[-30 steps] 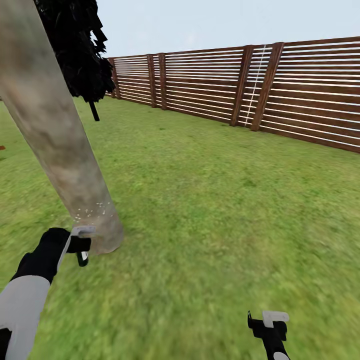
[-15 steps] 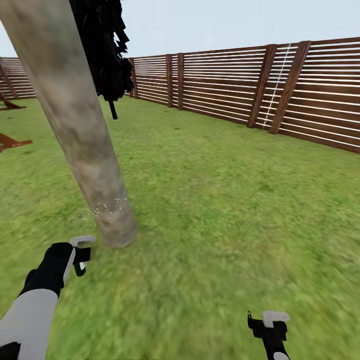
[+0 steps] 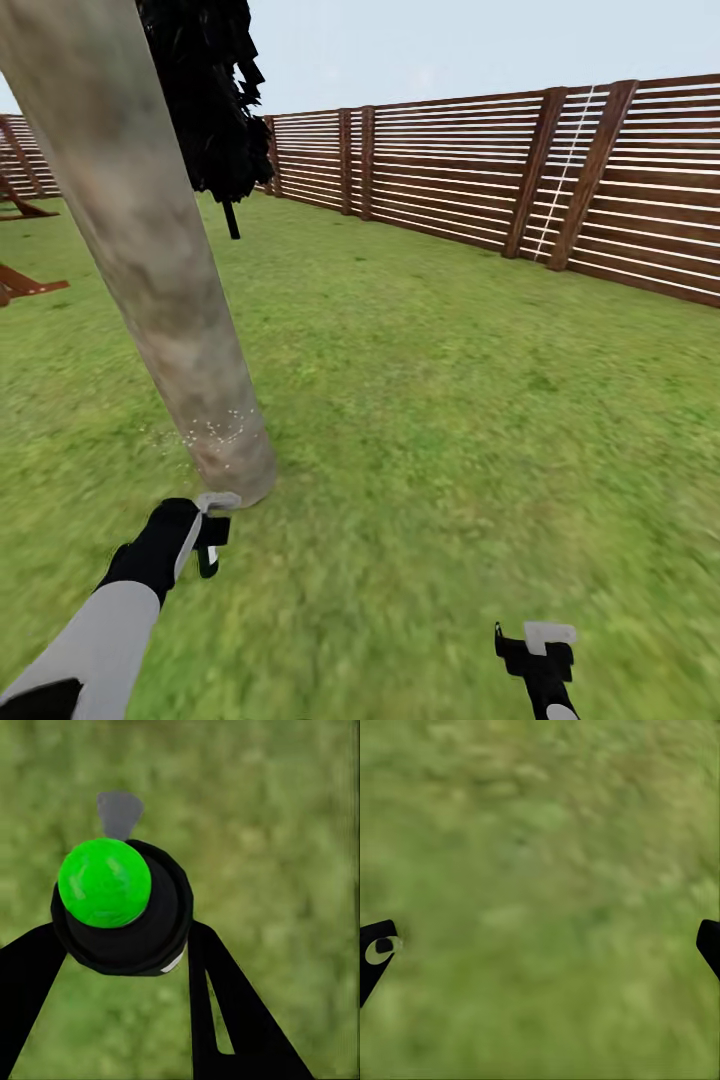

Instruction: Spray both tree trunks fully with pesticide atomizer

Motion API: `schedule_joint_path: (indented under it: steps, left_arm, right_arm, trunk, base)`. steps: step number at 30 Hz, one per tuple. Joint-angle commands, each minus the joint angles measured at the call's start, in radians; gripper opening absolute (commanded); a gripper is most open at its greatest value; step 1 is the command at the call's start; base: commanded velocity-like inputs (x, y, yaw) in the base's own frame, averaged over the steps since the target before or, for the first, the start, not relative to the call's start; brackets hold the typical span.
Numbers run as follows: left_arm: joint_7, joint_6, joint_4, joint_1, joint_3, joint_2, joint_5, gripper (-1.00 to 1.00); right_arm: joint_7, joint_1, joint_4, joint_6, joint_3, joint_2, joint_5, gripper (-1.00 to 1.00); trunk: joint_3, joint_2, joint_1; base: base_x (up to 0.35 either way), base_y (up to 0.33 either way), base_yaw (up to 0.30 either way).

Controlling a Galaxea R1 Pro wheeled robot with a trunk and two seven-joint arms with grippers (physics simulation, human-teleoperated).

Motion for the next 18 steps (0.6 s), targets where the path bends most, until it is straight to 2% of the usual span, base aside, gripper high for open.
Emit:
schedule_joint_path:
  steps: [1,4,8,18]
  left_arm:
    - [-0.017,0.004,-0.003,-0.001,-0.007,-0.009,-0.018,-1.0]
    - [-0.059,0.006,-0.014,0.0,-0.008,-0.007,-0.018,-1.0]
    - [-0.076,0.002,-0.018,0.001,0.012,0.033,-0.02,-1.0]
    - [-0.076,-0.001,-0.018,0.001,0.017,0.03,-0.019,-1.0]
  right_arm:
    - [-0.003,-0.001,0.001,-0.003,-0.007,0.0,0.011,1.0]
    - [-0.003,-0.001,0.001,-0.003,-0.007,0.001,0.011,1.0]
    - [-0.003,-0.001,0.001,-0.003,-0.007,0.001,0.011,1.0]
    - [-0.003,0.0,0.001,-0.003,-0.007,-0.001,0.011,1.0]
  trunk:
    - [-0.001,0.0,0.0]
    - [-0.001,0.0,0.0]
    - [-0.001,0.0,0.0]
    - [-0.001,0.0,0.0]
  base:
    - [0.001,0.0,0.257]
    - [0.001,0.0,0.241]
    - [0.136,-0.118,0.042]
    - [0.203,-0.207,0.001]
